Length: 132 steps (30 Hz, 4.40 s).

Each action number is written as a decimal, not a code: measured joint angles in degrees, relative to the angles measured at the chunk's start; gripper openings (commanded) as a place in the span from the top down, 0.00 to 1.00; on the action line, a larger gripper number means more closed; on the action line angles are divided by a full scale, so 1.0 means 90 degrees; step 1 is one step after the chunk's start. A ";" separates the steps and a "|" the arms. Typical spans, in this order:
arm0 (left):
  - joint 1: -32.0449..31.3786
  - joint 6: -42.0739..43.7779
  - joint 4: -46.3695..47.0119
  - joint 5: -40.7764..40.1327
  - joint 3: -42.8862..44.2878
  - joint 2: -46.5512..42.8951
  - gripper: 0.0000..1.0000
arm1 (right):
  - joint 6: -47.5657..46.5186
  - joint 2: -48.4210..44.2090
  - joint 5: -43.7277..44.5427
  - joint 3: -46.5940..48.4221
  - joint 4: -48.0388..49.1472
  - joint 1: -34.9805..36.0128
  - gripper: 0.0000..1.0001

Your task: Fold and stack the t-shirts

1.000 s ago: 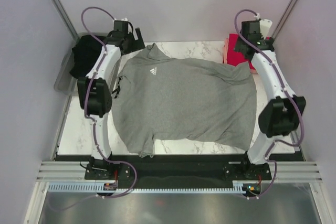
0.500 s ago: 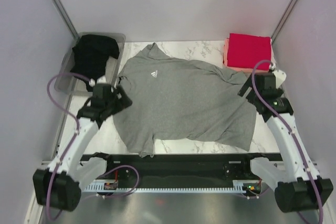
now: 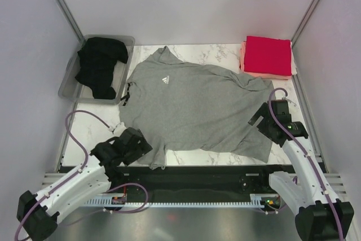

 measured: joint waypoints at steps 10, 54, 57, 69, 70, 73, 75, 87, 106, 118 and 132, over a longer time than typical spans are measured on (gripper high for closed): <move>-0.0884 -0.0928 -0.0032 -0.0440 -0.0066 0.0697 0.50 | 0.0476 0.0418 0.0316 0.0002 -0.0301 -0.0192 0.02; 0.1001 0.1093 0.2062 -0.0262 0.0775 0.1100 0.98 | -0.0787 0.3446 0.0260 0.1732 0.1749 -0.0823 0.09; 0.1005 0.1103 0.2098 -0.0187 0.0772 0.1134 0.98 | -0.0801 0.2484 0.0277 0.1049 0.1627 -0.1316 0.16; 0.1008 0.1134 0.2186 0.0012 0.0529 0.0889 0.98 | -0.0780 0.2982 -0.0328 -0.0279 0.2110 -0.1736 0.25; 0.1005 0.1134 0.2178 0.0015 0.0510 0.0865 0.98 | -0.0780 0.3031 -0.0342 -0.0279 0.2210 -0.1761 0.25; 0.1005 0.1139 0.2183 0.0017 0.0474 0.0855 0.98 | -0.0826 0.3257 -0.0369 -0.0214 0.2550 -0.1843 0.34; 0.1008 0.1141 0.2183 0.0017 0.0461 0.0857 0.98 | -0.0865 0.3458 -0.0396 -0.0109 0.2769 -0.1906 0.40; 0.1005 0.1226 0.2161 0.0017 0.0466 0.0848 0.98 | -0.0882 0.3874 -0.0969 -0.0155 0.3864 -0.2021 1.00; 0.1005 0.1994 -0.0372 0.0044 0.3949 -0.0432 0.98 | -0.0141 -0.1178 -0.1440 0.0318 -0.0459 -0.1994 1.00; 0.1008 0.2922 -0.1399 -0.0097 0.4626 0.0143 0.98 | 0.0034 -0.1197 -0.0515 0.1217 -0.1736 -0.1770 1.00; 0.2025 0.4250 -0.1683 -0.1010 0.7278 0.1860 0.98 | -0.0041 0.0498 -0.0872 0.0884 -0.0976 -0.2912 1.00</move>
